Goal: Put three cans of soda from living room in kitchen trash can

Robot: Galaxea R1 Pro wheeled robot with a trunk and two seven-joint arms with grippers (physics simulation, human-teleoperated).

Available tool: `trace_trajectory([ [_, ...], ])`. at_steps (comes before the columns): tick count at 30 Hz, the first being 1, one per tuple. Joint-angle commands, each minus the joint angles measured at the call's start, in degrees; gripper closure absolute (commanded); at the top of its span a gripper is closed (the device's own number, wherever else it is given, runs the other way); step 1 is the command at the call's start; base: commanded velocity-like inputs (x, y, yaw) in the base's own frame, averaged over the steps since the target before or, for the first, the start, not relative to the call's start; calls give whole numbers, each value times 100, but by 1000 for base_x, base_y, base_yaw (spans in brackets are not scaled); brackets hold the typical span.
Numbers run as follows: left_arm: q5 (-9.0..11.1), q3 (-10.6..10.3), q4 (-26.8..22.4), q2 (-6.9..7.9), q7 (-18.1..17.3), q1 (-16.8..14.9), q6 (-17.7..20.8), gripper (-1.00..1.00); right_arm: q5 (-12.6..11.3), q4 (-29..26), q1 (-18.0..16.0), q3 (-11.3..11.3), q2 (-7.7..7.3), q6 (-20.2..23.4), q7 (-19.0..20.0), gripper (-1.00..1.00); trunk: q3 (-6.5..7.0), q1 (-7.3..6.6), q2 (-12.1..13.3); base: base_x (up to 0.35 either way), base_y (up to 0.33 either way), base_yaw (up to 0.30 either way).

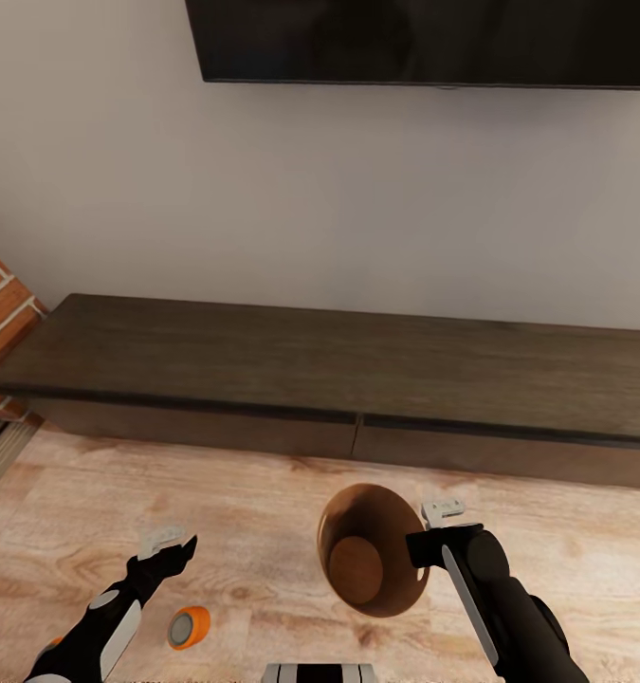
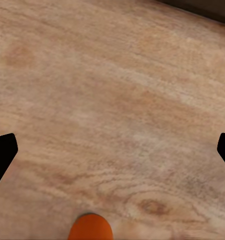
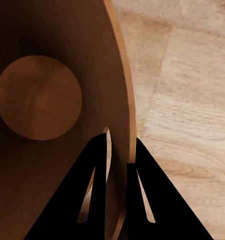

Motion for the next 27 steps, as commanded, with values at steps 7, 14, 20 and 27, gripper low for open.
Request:
trace_trajectory([
  [7,0,-3,0,9,0,0,-1,-100,-132,-9,-2,-14,-6,-4,76,100,-65,0,0,0,0,0],
  [14,0,-2,0,10,0,0,-7,-100,-140,-25,-2,-36,-24,4,76,100,-130,0,0,0,0,0],
  [20,0,-3,0,12,0,0,-9,-100,-141,-33,-2,-46,-33,5,76,100,-186,0,0,0,0,0],
  [27,0,-2,0,11,0,0,-10,-100,-142,-34,-2,-47,-34,5,76,100,-251,0,0,0,0,0],
])
